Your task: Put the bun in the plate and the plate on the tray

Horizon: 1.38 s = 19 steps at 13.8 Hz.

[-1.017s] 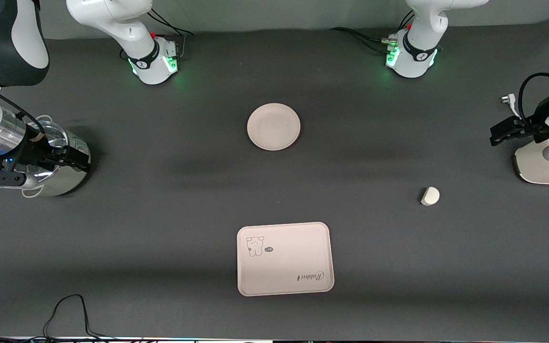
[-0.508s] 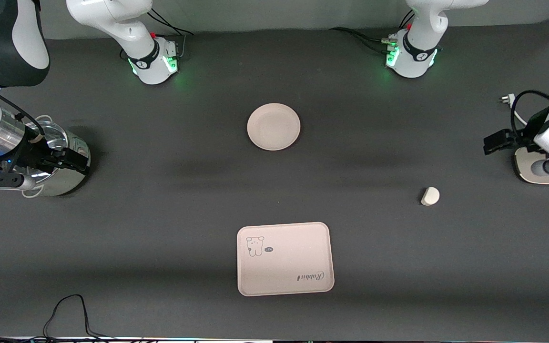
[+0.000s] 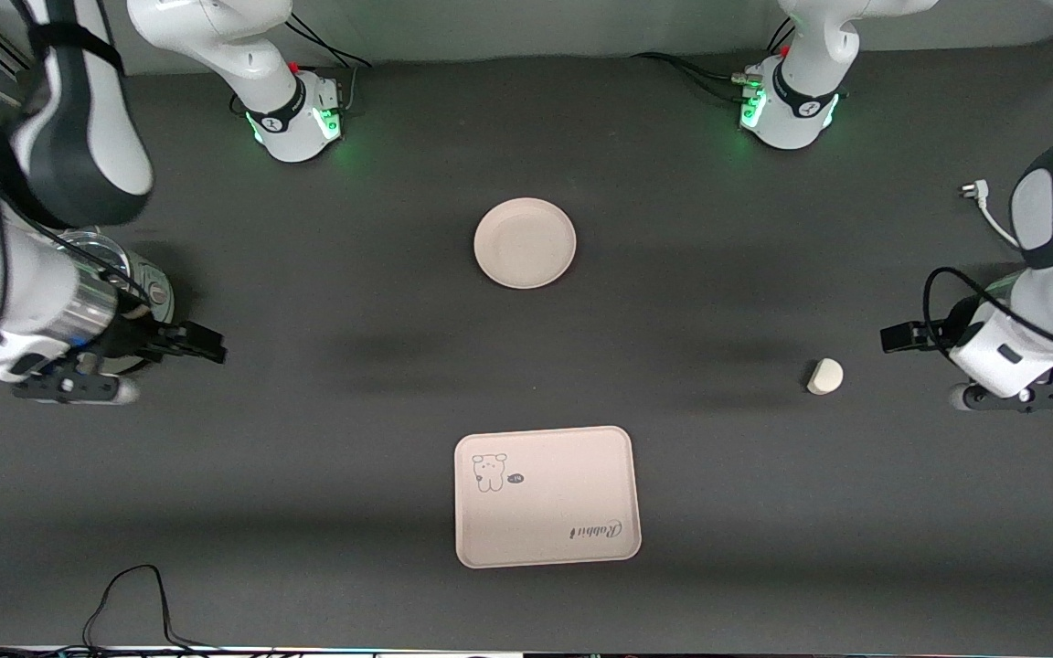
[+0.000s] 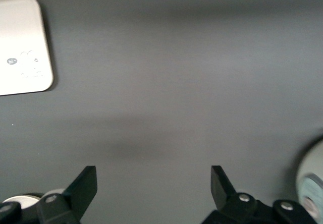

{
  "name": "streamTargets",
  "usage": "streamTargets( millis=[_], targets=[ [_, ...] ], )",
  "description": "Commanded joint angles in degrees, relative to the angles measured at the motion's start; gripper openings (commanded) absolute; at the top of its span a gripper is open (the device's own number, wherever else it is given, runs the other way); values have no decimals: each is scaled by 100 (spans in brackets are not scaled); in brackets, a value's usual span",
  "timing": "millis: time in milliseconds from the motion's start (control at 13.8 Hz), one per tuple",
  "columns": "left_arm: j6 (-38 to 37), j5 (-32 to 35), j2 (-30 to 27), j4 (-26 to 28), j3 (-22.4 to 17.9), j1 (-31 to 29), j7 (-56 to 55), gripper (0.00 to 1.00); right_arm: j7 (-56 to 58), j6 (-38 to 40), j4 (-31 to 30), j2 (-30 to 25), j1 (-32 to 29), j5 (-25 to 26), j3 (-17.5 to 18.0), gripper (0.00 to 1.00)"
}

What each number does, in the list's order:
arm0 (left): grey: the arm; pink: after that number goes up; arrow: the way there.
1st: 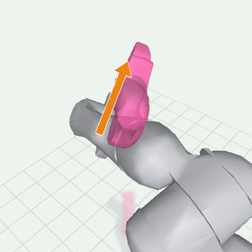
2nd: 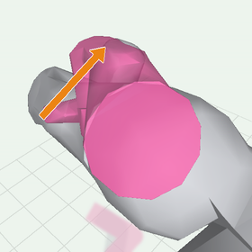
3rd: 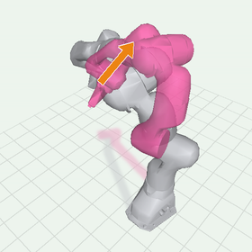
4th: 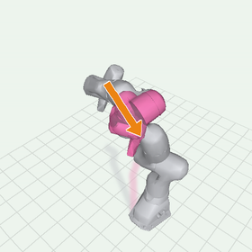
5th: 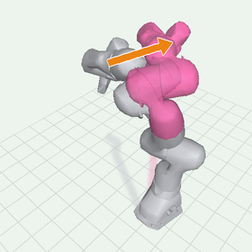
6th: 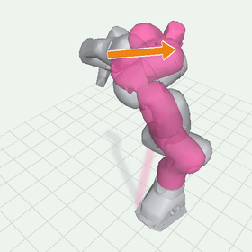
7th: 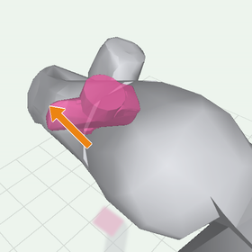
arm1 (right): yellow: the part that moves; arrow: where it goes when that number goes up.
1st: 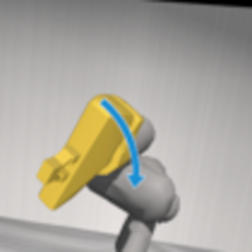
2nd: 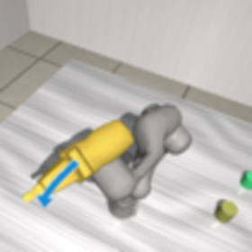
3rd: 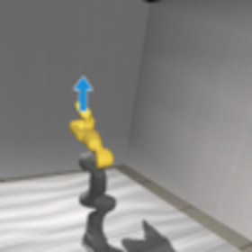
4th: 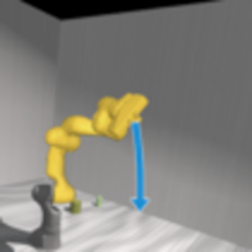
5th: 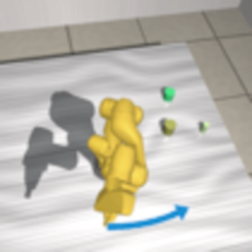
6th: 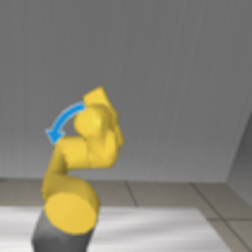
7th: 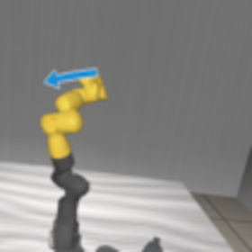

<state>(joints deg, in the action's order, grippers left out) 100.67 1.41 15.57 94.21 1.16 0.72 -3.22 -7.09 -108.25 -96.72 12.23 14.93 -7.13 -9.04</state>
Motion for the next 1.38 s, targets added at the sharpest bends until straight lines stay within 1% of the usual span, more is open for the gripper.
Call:
streamTargets(
  millis=[0, 145, 218, 363, 436, 581, 653, 799, 871, 944, 1089, 1307],
  targets=[
    [277, 17, 86, 264, -19, 60, 32, 100, 5, -65, 31, 86, 203, -925, -37, 100],
    [549, 26, 262, 405, -19, 95, -3, 100, 250, -73, -31, 279, 220, -2234, -37, 100],
    [689, 26, 367, 458, -19, 86, -21, 100, 260, -73, -31, 306, 307, -2528, -37, 100],
    [918, 26, 517, 511, -19, 86, -21, 100, 269, -65, -22, 525, 457, -2636, -28, 100],
    [945, 26, 579, 511, -19, 86, -21, 100, 269, -91, -22, 552, 536, -2810, -19, 100],
    [1155, 18, 763, 529, -19, 69, -30, 99, 269, -144, -31, 666, 581, -3476, -28, 100],
    [1287, 17, 851, 555, -19, 77, -38, 99, 286, -144, -31, 719, 589, -3723, -37, 100],
    [1437, 17, 974, 581, -19, 77, -47, 98, 304, -144, -31, 816, 598, -3831, -28, 100],
    [1473, 17, 1001, 590, -19, 77, -56, 93, 313, -144, -31, 842, 607, -3910, -28, 100],
    [1482, 17, 1018, 599, -19, 69, -56, 84, 444, -144, -48, 860, 607, -3997, -28, 100],
    [1543, 17, 1097, 599, -19, 60, -56, 83, 839, -135, -66, 948, 598, -4138, -28, 100],
    [1753, 9, 1273, 599, -19, 60, -56, 83, 1111, -135, -110, 1044, 590, -4490, -28, 100]
  ],
)
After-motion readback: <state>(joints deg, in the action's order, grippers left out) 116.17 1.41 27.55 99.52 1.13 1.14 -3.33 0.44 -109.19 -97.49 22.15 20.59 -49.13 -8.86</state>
